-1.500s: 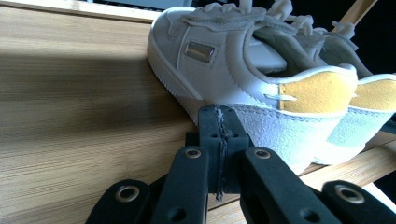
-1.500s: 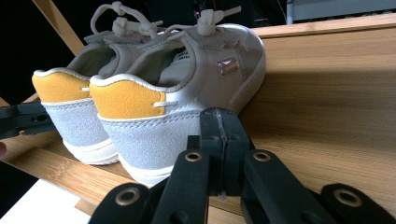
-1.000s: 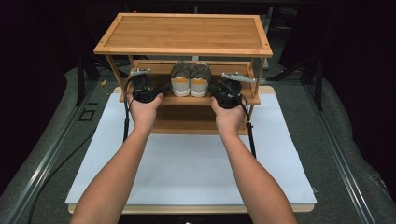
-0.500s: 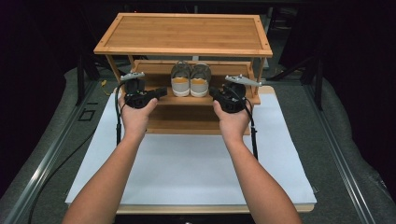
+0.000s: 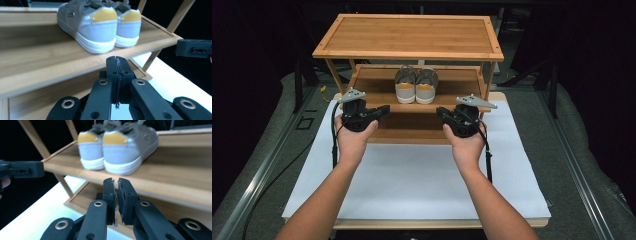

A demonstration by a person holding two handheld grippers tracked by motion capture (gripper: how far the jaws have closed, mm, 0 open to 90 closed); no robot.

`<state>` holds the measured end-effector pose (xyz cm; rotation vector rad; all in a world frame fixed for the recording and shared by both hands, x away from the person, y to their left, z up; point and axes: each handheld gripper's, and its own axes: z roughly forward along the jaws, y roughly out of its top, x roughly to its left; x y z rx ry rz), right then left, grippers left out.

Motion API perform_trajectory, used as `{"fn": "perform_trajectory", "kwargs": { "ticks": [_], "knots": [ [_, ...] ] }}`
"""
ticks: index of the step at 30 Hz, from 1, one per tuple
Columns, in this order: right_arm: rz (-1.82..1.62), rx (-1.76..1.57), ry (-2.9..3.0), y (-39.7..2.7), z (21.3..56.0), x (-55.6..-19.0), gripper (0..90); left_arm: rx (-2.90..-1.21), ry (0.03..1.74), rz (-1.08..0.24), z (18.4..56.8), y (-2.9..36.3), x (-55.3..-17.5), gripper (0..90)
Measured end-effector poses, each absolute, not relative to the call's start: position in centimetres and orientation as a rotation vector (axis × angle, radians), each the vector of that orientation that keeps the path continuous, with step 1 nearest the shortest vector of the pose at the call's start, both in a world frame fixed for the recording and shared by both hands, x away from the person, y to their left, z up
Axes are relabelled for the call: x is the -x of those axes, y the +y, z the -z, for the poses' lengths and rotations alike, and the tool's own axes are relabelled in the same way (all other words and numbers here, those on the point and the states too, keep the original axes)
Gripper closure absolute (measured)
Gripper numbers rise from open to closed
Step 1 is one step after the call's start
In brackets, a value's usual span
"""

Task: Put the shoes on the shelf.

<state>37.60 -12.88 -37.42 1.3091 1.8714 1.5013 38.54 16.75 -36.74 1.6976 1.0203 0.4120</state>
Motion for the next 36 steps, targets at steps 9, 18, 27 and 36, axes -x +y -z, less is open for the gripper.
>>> {"fn": "perform_trajectory", "kwargs": {
  "ticks": [9, 18, 27, 36],
  "knots": [
    [-1.44, -1.286, 1.895, -13.8, 39.4, -35.6, 84.4, -1.731, 0.999, -0.414, 38.9, 17.8, -36.5, 89.5],
    [-1.437, -1.331, 1.896, -15.3, 42.3, -33.2, 83.6, -1.754, 1.0, -0.409, 41.9, 19.5, -33.9, 89.5],
    [-1.432, -1.36, 1.879, -16.5, 45.6, -30.5, 82.2, -1.77, 1.009, -0.354, 45.9, 20.5, -31.9, 86.7],
    [-1.368, -1.35, 1.914, -16.8, 48.4, -28.7, 79.4, -1.773, 1.045, -0.323, 48.9, 20.8, -30.7, 83.7]
  ]
}}
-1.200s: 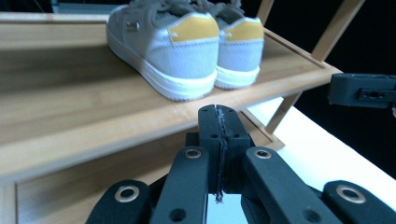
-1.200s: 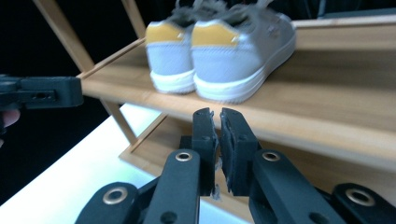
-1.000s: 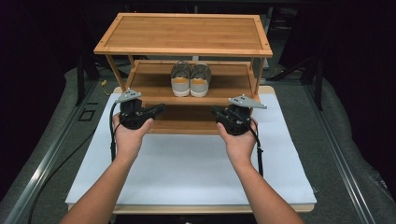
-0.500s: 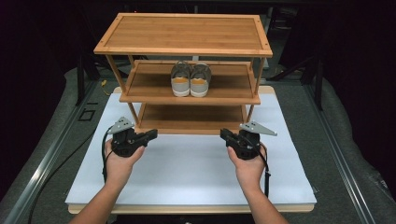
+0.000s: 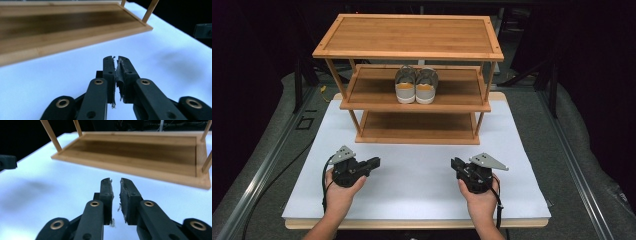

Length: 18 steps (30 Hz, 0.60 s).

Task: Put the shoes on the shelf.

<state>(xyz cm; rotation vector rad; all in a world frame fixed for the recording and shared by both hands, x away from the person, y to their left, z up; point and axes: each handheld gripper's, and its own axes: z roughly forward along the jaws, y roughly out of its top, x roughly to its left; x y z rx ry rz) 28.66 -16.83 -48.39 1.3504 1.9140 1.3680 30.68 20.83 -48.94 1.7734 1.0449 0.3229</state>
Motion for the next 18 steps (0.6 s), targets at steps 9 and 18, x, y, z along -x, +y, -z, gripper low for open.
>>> {"fn": "perform_trajectory", "kwargs": {
  "ticks": [9, 18],
  "knots": [
    [-1.356, -1.343, 1.912, -17.0, 50.3, -28.2, 71.2, -1.787, 1.05, -0.308, 51.0, 21.1, -30.4, 77.1],
    [-1.308, -1.35, 1.939, -17.0, 51.7, -28.7, 60.1, -1.86, 1.029, -0.285, 52.8, 20.1, -30.8, 65.9]
  ]
}}
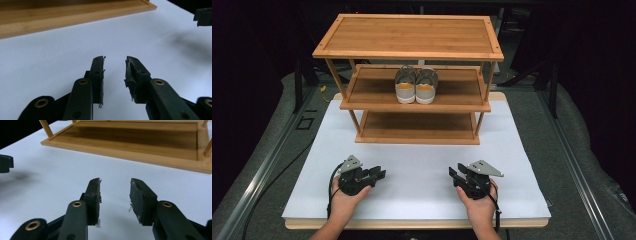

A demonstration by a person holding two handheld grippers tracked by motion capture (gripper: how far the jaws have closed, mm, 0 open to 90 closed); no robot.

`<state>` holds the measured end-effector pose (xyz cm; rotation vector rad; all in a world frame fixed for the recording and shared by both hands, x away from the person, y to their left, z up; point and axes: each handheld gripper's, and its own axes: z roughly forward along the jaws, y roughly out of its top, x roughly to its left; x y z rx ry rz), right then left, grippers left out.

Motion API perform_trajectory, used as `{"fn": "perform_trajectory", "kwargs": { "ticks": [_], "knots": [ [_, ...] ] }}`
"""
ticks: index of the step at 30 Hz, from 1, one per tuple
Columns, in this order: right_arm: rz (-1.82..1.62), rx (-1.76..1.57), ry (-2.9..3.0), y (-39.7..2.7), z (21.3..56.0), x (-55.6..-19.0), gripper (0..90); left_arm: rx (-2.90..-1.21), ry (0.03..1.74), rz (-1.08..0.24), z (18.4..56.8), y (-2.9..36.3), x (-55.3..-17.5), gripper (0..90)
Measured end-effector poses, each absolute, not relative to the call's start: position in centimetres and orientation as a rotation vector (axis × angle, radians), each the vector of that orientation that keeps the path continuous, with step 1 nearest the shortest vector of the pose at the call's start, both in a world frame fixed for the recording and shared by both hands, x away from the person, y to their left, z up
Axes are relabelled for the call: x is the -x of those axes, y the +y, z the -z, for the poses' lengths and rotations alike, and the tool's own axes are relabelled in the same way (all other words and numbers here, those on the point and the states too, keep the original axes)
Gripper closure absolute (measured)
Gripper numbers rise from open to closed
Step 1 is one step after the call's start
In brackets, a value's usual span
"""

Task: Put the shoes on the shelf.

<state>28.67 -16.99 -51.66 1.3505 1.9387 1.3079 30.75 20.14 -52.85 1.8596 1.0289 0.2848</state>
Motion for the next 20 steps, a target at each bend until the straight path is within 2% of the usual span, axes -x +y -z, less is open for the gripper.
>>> {"fn": "perform_trajectory", "kwargs": {
  "ticks": [12, 20],
  "knots": [
    [-1.27, -1.324, 2.046, -15.2, 53.0, -29.1, 52.4, -1.936, 1.02, -0.25, 54.1, 19.0, -30.9, 51.3],
    [-1.239, -1.288, 2.094, -14.6, 53.2, -29.1, 43.9, -1.954, 1.026, -0.264, 54.5, 18.8, -31.0, 49.5]
  ]
}}
